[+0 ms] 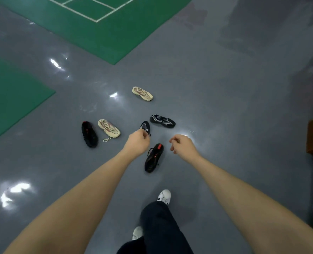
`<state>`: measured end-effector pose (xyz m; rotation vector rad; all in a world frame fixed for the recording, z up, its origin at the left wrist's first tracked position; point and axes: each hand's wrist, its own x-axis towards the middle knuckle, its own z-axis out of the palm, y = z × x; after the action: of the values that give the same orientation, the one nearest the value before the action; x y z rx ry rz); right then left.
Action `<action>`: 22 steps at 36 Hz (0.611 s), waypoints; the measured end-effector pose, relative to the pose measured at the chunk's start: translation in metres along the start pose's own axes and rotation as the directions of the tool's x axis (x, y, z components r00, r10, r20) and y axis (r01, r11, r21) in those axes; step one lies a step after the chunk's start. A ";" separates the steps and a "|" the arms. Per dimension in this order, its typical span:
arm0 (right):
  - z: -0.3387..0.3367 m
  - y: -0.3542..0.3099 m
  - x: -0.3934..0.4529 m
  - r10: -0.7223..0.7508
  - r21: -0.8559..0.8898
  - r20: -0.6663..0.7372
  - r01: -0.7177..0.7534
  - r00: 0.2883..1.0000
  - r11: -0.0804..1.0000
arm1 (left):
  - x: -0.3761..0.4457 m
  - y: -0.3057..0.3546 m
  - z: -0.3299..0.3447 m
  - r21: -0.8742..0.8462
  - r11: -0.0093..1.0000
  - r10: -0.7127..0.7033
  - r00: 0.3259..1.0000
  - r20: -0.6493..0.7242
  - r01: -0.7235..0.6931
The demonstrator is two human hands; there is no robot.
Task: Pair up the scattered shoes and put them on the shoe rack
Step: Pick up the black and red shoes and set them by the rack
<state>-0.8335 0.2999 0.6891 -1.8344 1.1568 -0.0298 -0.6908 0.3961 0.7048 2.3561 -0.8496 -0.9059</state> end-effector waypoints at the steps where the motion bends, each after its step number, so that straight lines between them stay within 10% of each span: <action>1: -0.002 -0.002 0.013 0.001 0.000 0.003 -0.001 1.000 1.000 | 0.012 0.002 -0.001 -0.006 1.000 -0.008 1.000 -0.001 0.008; 22: 0.038 0.043 0.222 0.148 0.057 0.035 -0.150 0.988 0.987 | 0.218 -0.027 0.030 0.001 0.996 -0.092 0.990 0.104 0.093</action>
<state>-0.7223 0.1616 0.5438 -1.6867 1.2554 0.0491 -0.5734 0.2589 0.5768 2.3797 -0.7831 -1.0752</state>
